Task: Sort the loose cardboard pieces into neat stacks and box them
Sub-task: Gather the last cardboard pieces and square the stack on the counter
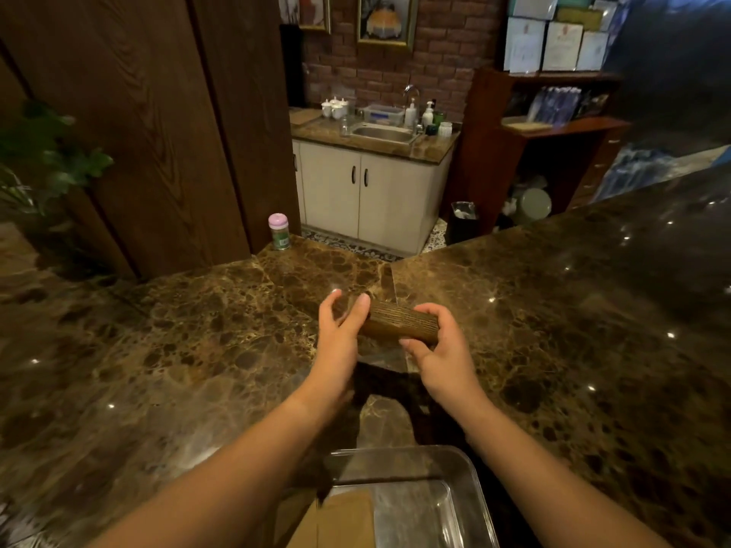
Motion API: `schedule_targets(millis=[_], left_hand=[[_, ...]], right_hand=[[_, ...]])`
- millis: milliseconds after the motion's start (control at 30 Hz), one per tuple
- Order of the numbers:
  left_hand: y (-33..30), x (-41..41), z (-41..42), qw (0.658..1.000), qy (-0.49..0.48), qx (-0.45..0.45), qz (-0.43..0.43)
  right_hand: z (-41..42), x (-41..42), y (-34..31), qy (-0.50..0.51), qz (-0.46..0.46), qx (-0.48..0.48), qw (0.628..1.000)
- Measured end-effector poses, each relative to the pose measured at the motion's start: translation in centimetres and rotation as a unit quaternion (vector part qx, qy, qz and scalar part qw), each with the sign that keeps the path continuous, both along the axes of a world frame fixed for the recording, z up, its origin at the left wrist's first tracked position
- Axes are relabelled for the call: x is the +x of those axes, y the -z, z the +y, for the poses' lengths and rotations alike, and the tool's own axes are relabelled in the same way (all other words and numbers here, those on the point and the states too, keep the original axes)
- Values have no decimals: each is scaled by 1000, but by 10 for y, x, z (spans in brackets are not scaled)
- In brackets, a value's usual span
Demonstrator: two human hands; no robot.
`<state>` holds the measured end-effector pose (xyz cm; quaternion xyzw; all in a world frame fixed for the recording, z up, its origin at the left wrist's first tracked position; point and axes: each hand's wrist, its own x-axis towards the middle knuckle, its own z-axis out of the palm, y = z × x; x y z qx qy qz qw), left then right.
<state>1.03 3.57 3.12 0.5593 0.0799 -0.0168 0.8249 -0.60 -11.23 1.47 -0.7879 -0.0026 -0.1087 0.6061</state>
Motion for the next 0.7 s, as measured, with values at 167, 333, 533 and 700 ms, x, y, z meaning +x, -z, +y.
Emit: schedule_targets(millis=[167, 333, 533, 700], left_hand=[[-29, -47, -5, 990, -17, -136, -14], [-36, -75, 4, 989, -39, 72, -124], [-32, -113, 17, 971, 70, 175, -147], [-20, -147, 42, 947, 165, 255, -103]], right_hand=[[27, -42, -27, 52, -26, 91, 994], [37, -89, -30, -16, 75, 175, 982], [24, -122, -42, -96, 83, -45, 991], [13, -150, -22, -52, 141, -102, 983]])
